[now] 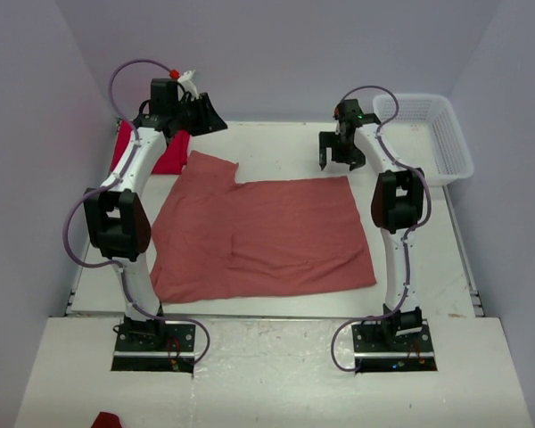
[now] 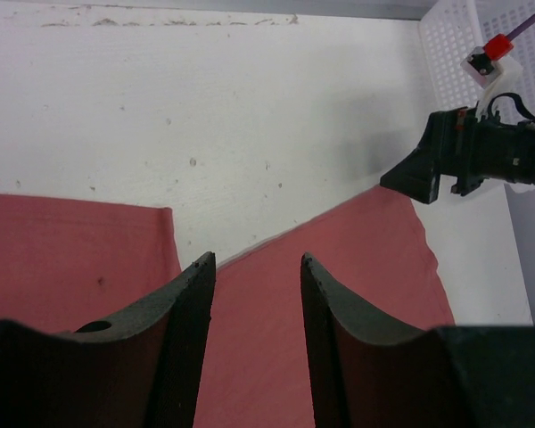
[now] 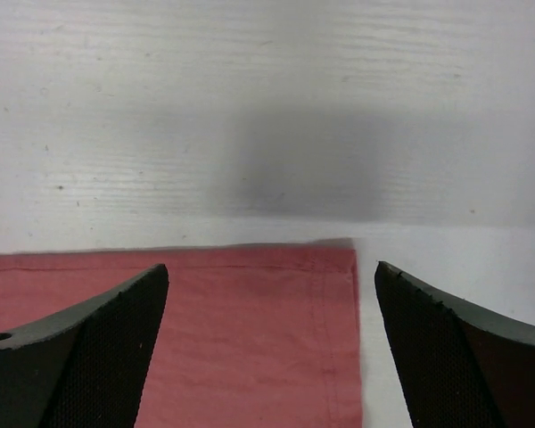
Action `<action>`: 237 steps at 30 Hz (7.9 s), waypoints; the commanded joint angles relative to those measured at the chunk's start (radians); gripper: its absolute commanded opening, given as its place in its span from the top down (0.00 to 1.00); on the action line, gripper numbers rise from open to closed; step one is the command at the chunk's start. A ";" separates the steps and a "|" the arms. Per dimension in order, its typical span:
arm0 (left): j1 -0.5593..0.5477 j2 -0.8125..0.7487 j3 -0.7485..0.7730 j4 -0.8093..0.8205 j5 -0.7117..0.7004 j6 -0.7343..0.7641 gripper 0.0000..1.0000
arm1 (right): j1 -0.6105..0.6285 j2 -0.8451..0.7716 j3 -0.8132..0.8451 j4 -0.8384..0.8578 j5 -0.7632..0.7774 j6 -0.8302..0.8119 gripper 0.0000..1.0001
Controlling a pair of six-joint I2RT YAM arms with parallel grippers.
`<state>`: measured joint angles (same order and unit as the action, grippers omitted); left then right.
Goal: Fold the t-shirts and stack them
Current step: Grap the side of the flattened tshirt furthest away from the robot with both arms
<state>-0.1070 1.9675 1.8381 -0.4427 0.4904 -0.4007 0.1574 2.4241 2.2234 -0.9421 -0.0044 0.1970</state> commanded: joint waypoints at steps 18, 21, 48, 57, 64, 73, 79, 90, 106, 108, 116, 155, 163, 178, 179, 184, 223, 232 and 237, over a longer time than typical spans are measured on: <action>0.003 -0.019 -0.010 0.042 0.059 -0.018 0.54 | 0.024 0.053 0.134 -0.141 0.138 -0.047 0.03; 0.006 -0.028 0.003 0.029 0.056 -0.010 0.54 | 0.022 0.059 0.154 -0.168 0.075 -0.042 0.04; 0.004 -0.033 -0.034 0.025 0.079 -0.009 0.52 | 0.053 -0.034 0.010 -0.077 0.135 0.329 0.01; 0.004 -0.021 -0.034 0.019 0.077 0.003 0.51 | 0.037 0.050 0.139 -0.067 0.084 0.390 0.06; 0.004 -0.013 -0.031 0.015 0.079 0.008 0.51 | 0.045 0.026 0.048 -0.041 0.150 0.528 0.01; 0.003 -0.010 -0.034 0.018 0.083 0.007 0.50 | 0.062 0.026 0.056 -0.101 0.276 0.671 0.01; 0.006 -0.009 -0.034 0.016 0.080 0.013 0.50 | 0.085 0.030 0.068 -0.121 0.322 0.644 0.02; 0.006 -0.001 -0.045 0.024 0.088 0.007 0.50 | 0.085 -0.031 0.067 -0.044 0.268 0.166 0.01; 0.006 0.001 -0.048 0.036 0.097 -0.009 0.50 | 0.013 -0.027 0.008 -0.076 0.075 -0.116 0.02; 0.006 -0.002 -0.046 0.030 0.091 -0.006 0.50 | 0.008 0.007 0.066 -0.134 0.063 -0.110 0.06; 0.006 -0.004 -0.040 0.022 0.091 0.002 0.49 | -0.001 0.041 0.094 -0.182 -0.049 -0.077 0.25; 0.006 0.011 -0.051 0.030 0.109 -0.004 0.48 | -0.041 0.069 0.056 0.032 0.009 -0.205 0.08; 0.004 0.005 -0.054 0.024 0.103 0.000 0.48 | -0.056 0.061 0.093 -0.023 -0.075 -0.119 0.18; 0.006 -0.001 -0.062 0.025 0.106 0.002 0.48 | -0.056 -0.023 -0.034 -0.001 -0.124 -0.097 0.16; 0.006 -0.001 -0.063 0.027 0.105 0.002 0.48 | -0.056 -0.028 -0.039 0.000 -0.129 -0.093 0.17; 0.006 -0.005 -0.066 0.029 0.108 -0.001 0.48 | -0.055 -0.031 -0.034 -0.034 -0.131 -0.074 0.21; 0.020 -0.033 -0.054 0.027 0.123 0.008 0.46 | -0.019 0.072 0.153 -0.175 -0.029 -0.005 0.36; 0.020 -0.025 -0.076 0.044 0.131 -0.003 0.46 | -0.021 -0.007 0.021 -0.050 -0.008 -0.132 0.23; 0.020 -0.027 -0.092 0.058 0.129 -0.010 0.46 | -0.045 0.015 0.054 -0.028 -0.052 -0.166 0.21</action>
<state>-0.0963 1.9747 1.7676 -0.4278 0.5953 -0.4026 0.1322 2.4542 2.2337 -1.0092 -0.0219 0.0799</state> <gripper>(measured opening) 0.535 0.787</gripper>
